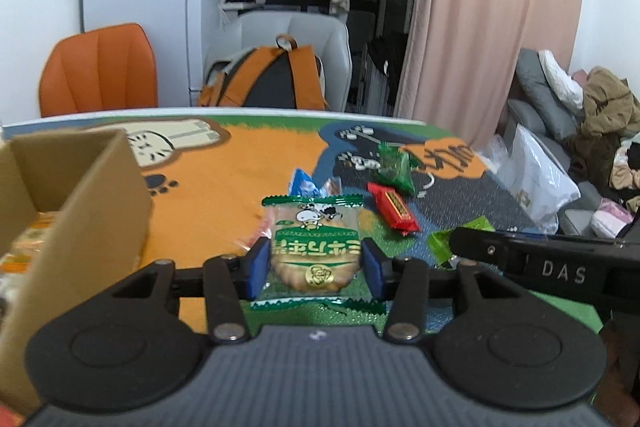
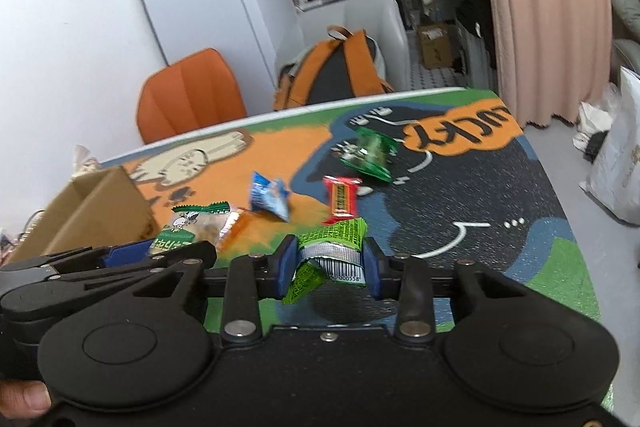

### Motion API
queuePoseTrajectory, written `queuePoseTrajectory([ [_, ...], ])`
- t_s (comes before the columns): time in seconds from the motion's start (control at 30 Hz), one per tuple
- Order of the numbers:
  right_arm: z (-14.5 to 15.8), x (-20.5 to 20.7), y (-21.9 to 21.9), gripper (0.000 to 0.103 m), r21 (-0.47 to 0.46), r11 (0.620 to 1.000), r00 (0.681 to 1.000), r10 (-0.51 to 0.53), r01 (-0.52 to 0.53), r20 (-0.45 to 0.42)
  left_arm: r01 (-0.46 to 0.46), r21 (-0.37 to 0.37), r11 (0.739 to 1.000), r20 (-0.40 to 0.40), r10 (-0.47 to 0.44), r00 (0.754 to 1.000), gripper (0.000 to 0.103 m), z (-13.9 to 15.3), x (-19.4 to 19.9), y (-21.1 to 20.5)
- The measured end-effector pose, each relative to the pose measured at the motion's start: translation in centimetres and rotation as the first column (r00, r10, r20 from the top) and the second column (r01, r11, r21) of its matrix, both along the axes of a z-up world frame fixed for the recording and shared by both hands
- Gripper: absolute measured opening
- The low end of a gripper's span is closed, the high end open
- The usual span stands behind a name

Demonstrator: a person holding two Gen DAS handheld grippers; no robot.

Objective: Organize snacks
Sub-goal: 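Carry both snacks over the cardboard box and open both tools to drop them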

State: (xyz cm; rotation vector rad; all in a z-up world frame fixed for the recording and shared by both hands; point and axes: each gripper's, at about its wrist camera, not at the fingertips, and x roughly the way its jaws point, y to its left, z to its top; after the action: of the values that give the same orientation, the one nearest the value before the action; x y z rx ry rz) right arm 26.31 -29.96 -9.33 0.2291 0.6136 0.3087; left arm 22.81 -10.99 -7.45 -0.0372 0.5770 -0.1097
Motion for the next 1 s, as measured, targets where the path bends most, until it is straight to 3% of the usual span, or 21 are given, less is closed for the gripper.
queuePoseTrajectory([
  [0.63,5.1,-5.4,3.9,0.036,0.011,0.998,0.99,0.067,-0.069,0.125,-0.061,-0.057,0.997,0.179,0.071,0.981,0.047,6.9,-8.0,4.4],
  [1.0,6.6,-7.1,7.5,0.036,-0.005,0.993,0.981,0.115,-0.116,0.155,-0.122,-0.087,0.989,0.202,0.138,0.97,0.047,8.2,-10.5,8.5],
])
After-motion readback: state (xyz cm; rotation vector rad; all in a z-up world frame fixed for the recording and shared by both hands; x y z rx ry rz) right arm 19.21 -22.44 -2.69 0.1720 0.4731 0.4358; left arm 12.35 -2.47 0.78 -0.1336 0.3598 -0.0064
